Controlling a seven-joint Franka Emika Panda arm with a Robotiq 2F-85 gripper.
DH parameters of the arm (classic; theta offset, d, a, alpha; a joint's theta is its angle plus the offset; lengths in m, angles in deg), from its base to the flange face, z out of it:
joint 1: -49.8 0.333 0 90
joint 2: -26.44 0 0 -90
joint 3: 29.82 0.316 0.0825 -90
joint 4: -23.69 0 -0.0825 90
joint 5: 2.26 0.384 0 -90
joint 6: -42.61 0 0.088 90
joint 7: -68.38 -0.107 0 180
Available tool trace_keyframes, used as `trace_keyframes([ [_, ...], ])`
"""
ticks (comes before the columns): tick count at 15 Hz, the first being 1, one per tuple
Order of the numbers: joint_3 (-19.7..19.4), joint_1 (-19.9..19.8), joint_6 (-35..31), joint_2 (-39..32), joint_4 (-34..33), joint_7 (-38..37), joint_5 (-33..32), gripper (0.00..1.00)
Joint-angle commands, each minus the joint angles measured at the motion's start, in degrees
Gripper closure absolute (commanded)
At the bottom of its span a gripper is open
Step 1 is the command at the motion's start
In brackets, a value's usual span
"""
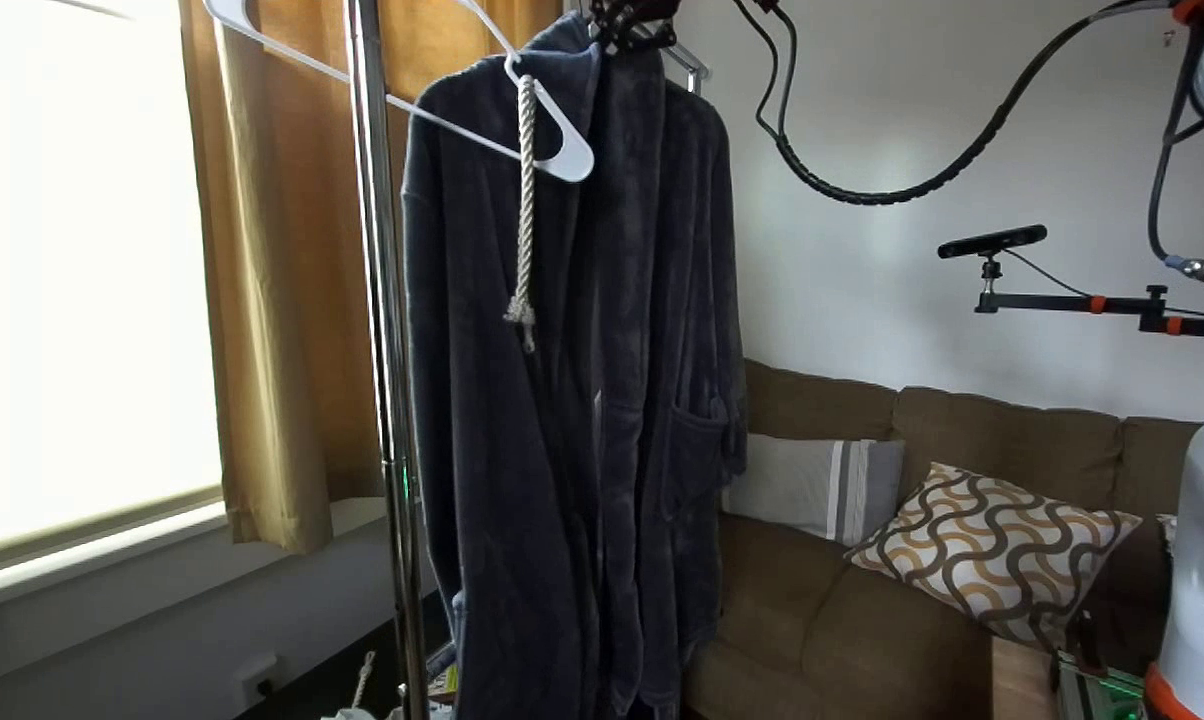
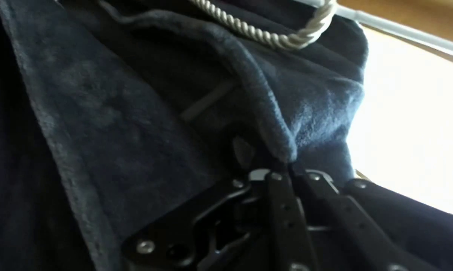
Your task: Move the hanger with the rob to the bottom rod
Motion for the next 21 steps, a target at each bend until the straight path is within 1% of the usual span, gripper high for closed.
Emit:
trace_keyframes([
  [1,-0.59,-0.66,4.67,5.41,8.07,1.04,-1.72,0.71],
  [2,-0.75,-0.60,2.67,6.48,9.14,2.33,-1.40,0.70],
  [3,-1.03,-0.38,0.86,7.56,10.11,4.06,-0.02,0.65],
  [4,-1.14,-0.21,-1.11,8.80,11.05,5.94,0.35,0.59],
  [5,-1.34,0.08,-2.36,9.79,11.70,7.80,1.16,0.49],
  [6,-1.40,0.41,-3.12,10.83,12.03,9.54,1.84,0.43],
  [7,-1.29,0.49,-3.56,11.80,12.42,10.59,1.84,0.34],
  [8,-1.26,0.61,-2.51,12.72,12.51,11.62,1.65,0.27],
  [9,-1.44,1.03,0.49,13.27,11.82,11.61,-0.14,0.19],
  [10,-1.57,1.28,2.47,14.13,11.88,12.73,-0.03,0.12],
  [11,-1.11,0.88,4.98,15.10,12.19,12.85,-1.80,0.05],
  [12,-0.61,0.33,6.18,16.00,12.76,13.26,-3.76,0.00],
  [13,-0.30,-0.11,6.40,16.98,13.64,14.07,-5.68,0.00],
  [14,0.52,-0.74,3.78,18.15,15.34,15.94,-9.29,0.00],
  [15,0.82,-0.56,1.35,18.98,16.56,17.42,-10.90,0.00],
  [16,1.63,-1.42,-4.05,19.37,18.10,15.27,-12.89,0.00],
  [17,2.61,-2.48,-6.79,19.27,18.49,11.79,-14.80,0.00],
  [18,3.34,-3.45,-9.60,19.80,19.62,9.86,-16.94,0.00],
  [19,1.46,-1.16,-5.10,17.07,15.07,13.03,-13.72,0.00],
  [20,2.11,-1.81,-7.30,17.31,16.05,11.86,-15.12,0.00],
  [21,2.17,-1.90,-8.62,16.78,15.78,10.60,-14.45,0.00],
])
